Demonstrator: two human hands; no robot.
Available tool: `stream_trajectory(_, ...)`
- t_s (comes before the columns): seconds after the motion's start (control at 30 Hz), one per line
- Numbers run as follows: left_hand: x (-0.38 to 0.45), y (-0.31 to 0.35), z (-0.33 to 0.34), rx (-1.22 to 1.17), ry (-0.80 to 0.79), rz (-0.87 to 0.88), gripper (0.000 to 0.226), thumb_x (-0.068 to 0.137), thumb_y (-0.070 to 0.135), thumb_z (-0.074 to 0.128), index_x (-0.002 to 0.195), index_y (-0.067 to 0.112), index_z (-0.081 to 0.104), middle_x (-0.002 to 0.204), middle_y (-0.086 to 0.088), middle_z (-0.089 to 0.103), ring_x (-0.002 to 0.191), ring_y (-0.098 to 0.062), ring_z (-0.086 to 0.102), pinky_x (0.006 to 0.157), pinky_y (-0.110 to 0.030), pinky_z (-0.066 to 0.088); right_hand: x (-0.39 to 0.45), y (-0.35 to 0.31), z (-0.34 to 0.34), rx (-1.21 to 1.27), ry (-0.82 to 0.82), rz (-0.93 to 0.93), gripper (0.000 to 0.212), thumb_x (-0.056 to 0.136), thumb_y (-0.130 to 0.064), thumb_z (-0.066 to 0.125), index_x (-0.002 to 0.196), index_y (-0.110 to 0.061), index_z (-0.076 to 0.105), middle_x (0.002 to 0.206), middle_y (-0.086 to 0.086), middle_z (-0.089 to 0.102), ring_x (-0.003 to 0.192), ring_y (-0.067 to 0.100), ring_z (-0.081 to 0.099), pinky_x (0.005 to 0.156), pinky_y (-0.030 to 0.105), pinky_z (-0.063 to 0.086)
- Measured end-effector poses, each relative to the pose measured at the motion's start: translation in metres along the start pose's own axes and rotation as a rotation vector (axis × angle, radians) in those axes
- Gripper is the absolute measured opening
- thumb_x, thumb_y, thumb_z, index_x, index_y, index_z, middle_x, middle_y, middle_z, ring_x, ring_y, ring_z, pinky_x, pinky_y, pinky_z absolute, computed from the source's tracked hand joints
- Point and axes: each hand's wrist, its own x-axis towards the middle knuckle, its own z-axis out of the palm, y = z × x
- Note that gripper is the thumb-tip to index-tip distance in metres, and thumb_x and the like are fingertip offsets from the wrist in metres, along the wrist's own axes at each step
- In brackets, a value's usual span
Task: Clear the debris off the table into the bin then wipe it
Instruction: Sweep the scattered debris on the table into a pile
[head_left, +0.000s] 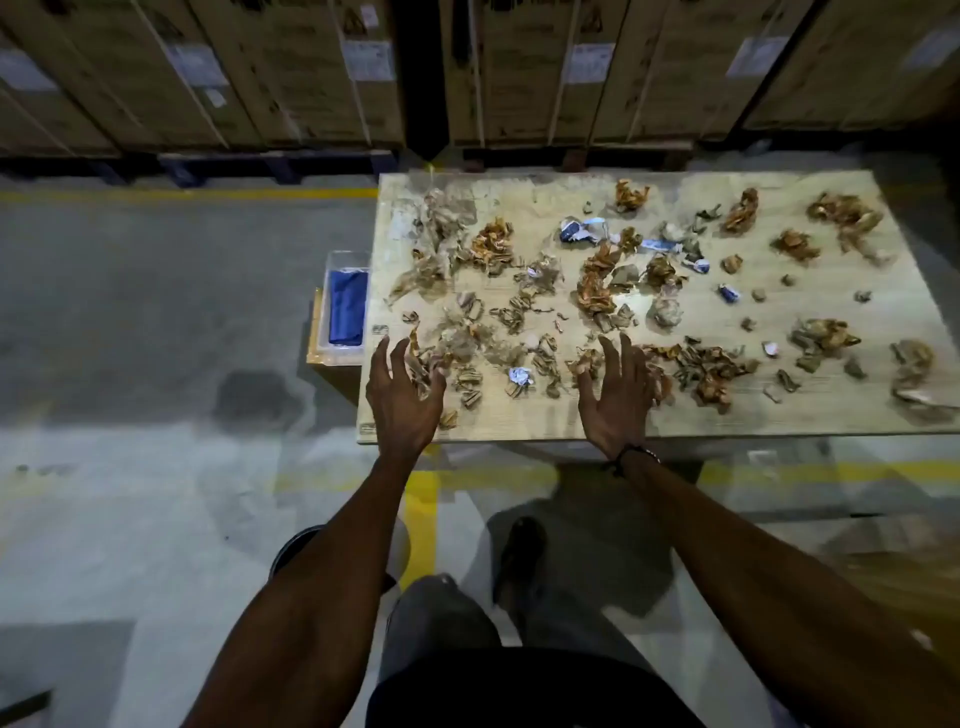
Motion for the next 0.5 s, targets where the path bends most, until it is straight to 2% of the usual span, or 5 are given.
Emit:
stream_trajectory(0.1,0.014,-0.014,0.016,0.04,-0.011,-0.044,0.071,0.096,0.049,0.062,0.154,0.012,0.044,0.165,-0.016,0.032,0.151,-0.034,0.034,0.117,-0.057,0.033,0.01,0.007,0.014,-0.014,0.023,0.144,0.057,0.106,-0.051,0.04,0.158,-0.03,0.035,0.173,0.002,0.016,0.16,0.029,0.007,0.126,0.055,0.004)
stream_trajectory(0.2,0.025,-0.032,0.045,0.041,-0.114,-0.112,0.074,0.099,0.057,0.053,0.161,0.021,0.034,0.17,-0.014,0.022,0.156,-0.035,0.025,0.121,-0.061,0.024,0.016,0.016,0.043,-0.019,0.04,0.231,0.059,0.104,-0.054,0.036,0.157,-0.03,0.038,0.173,0.007,0.015,0.159,0.034,0.008,0.126,0.058,0.006)
stream_trajectory(0.33,0.027,-0.052,0.093,0.105,-0.219,-0.03,0.066,0.106,0.058,0.041,0.164,0.029,0.028,0.174,-0.008,0.015,0.16,-0.03,0.016,0.125,-0.061,0.011,0.025,0.017,0.091,-0.022,0.048,0.287,0.063,0.105,-0.055,0.029,0.16,-0.026,0.033,0.171,0.017,0.015,0.159,0.04,0.008,0.127,0.058,0.01)
stream_trajectory(0.43,0.024,-0.042,0.119,0.165,-0.18,0.028,0.06,0.11,0.049,0.039,0.163,0.023,0.03,0.172,-0.013,0.024,0.159,-0.033,0.021,0.126,-0.06,0.014,0.028,0.002,0.115,-0.01,0.103,0.25,0.057,0.107,-0.046,0.033,0.16,-0.024,0.034,0.171,0.018,0.016,0.159,0.038,0.008,0.129,0.054,0.006)
stream_trajectory(0.5,0.03,-0.031,0.136,0.161,-0.22,0.096,0.062,0.111,0.049,0.036,0.164,0.019,0.027,0.172,-0.015,0.023,0.158,-0.034,0.022,0.126,-0.056,0.019,0.034,-0.006,0.126,-0.012,0.11,0.223,0.054,0.109,-0.044,0.032,0.161,-0.028,0.032,0.173,0.013,0.013,0.16,0.034,0.006,0.127,0.049,0.001)
